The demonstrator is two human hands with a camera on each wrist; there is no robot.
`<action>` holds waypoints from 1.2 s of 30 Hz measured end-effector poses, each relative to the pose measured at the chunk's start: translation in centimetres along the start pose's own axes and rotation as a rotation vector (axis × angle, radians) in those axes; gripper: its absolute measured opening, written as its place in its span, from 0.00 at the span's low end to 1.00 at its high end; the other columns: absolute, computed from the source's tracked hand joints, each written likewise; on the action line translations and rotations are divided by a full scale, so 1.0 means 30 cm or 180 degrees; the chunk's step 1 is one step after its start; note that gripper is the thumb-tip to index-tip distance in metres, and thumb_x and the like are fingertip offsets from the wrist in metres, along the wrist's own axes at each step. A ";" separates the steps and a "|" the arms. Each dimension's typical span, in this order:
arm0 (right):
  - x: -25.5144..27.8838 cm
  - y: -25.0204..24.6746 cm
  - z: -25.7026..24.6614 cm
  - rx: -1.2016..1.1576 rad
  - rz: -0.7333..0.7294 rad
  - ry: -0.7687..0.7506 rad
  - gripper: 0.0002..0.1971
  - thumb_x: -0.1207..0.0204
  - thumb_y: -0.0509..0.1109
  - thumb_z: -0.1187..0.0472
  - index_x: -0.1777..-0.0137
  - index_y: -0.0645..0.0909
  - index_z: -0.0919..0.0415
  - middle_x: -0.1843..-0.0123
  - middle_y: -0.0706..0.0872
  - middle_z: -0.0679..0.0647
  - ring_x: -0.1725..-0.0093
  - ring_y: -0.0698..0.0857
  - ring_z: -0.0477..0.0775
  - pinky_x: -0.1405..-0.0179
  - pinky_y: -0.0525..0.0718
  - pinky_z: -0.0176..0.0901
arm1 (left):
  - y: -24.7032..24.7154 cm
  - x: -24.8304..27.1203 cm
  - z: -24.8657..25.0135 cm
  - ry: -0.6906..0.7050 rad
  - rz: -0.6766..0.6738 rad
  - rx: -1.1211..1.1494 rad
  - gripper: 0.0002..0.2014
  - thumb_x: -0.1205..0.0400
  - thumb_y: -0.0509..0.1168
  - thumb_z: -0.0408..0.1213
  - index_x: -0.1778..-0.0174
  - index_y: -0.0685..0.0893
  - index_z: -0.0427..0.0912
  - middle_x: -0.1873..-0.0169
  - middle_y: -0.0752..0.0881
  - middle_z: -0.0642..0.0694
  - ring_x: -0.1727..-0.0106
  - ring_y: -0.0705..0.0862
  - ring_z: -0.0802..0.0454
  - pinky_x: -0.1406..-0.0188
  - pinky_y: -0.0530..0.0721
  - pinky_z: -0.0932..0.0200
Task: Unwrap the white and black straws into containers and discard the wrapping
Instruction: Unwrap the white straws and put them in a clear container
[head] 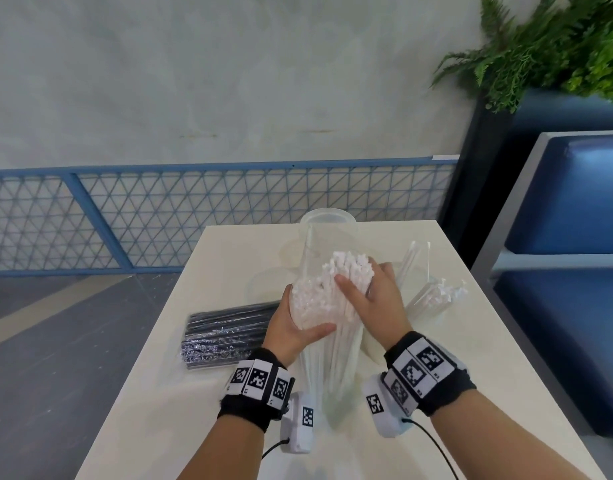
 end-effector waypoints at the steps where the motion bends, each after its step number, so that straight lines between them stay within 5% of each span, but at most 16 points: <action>1: -0.016 -0.021 -0.028 -0.0063 0.0088 -0.0057 0.13 0.26 0.69 0.49 0.45 0.79 0.55 0.50 0.79 0.56 0.46 0.72 0.46 0.50 0.71 0.21 | 0.002 0.001 -0.001 -0.0016 -0.0004 -0.0057 0.35 0.37 0.82 0.36 0.38 0.72 0.54 0.43 0.84 0.54 0.41 0.83 0.64 0.41 0.81 0.62; 6: -0.061 -0.090 -0.105 -0.1433 0.0159 -0.0001 0.16 0.28 0.73 0.51 0.43 0.79 0.56 0.47 0.87 0.52 0.44 0.86 0.51 0.44 0.84 0.46 | 0.015 -0.002 -0.003 -0.0121 0.0095 -0.0119 0.38 0.45 0.82 0.49 0.39 0.73 0.58 0.42 0.85 0.53 0.38 0.82 0.56 0.33 0.79 0.49; 10: -0.009 -0.040 -0.035 -0.1064 -0.0136 0.0474 0.28 0.38 0.81 0.53 0.38 0.79 0.57 0.46 0.89 0.50 0.45 0.87 0.47 0.48 0.87 0.42 | 0.023 -0.007 -0.004 -0.0193 0.0140 -0.0274 0.47 0.46 0.81 0.53 0.31 0.70 0.52 0.37 0.82 0.51 0.34 0.79 0.54 0.30 0.77 0.46; 13: 0.020 -0.008 0.010 -0.1221 0.0118 0.0681 0.20 0.36 0.80 0.58 0.44 0.83 0.57 0.49 0.89 0.51 0.47 0.88 0.50 0.48 0.87 0.44 | 0.035 -0.005 -0.014 -0.0305 0.0133 -0.0335 0.55 0.48 0.82 0.60 0.26 0.65 0.51 0.32 0.78 0.48 0.29 0.76 0.50 0.28 0.75 0.42; 18: -0.014 -0.029 -0.028 -0.1605 0.0502 0.0665 0.12 0.32 0.77 0.64 0.48 0.83 0.57 0.55 0.89 0.48 0.53 0.89 0.47 0.57 0.88 0.34 | 0.033 0.000 -0.006 -0.0281 0.0203 -0.0331 0.50 0.46 0.82 0.55 0.29 0.68 0.51 0.36 0.82 0.51 0.33 0.79 0.53 0.29 0.76 0.44; 25: -0.053 -0.048 -0.049 -0.1583 0.0263 0.0661 0.15 0.33 0.78 0.65 0.46 0.83 0.60 0.50 0.89 0.57 0.48 0.88 0.55 0.48 0.87 0.51 | 0.021 0.009 -0.001 -0.0327 0.0243 -0.0241 0.54 0.48 0.83 0.57 0.26 0.66 0.51 0.32 0.79 0.50 0.30 0.76 0.52 0.28 0.74 0.44; 29: -0.023 -0.016 -0.012 -0.1335 0.0111 0.0737 0.15 0.34 0.78 0.68 0.46 0.84 0.63 0.51 0.90 0.59 0.48 0.89 0.57 0.48 0.88 0.51 | 0.029 0.008 0.041 -0.0220 0.0114 -0.0029 0.36 0.42 0.83 0.39 0.40 0.75 0.53 0.43 0.85 0.52 0.39 0.83 0.54 0.39 0.81 0.55; 36: -0.063 -0.065 -0.084 -0.1579 0.0423 0.0554 0.11 0.31 0.76 0.65 0.50 0.83 0.57 0.53 0.89 0.53 0.50 0.88 0.53 0.51 0.88 0.45 | 0.037 -0.003 0.082 -0.0131 0.0500 0.0149 0.21 0.35 0.80 0.40 0.48 0.81 0.48 0.52 0.88 0.49 0.47 0.87 0.53 0.41 0.84 0.50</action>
Point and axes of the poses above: each hand's wrist, its own x-axis away from the middle knuckle, its own y-axis out of the palm, z = x × y, the point moved 4 cm from there along -x, towards the middle knuckle
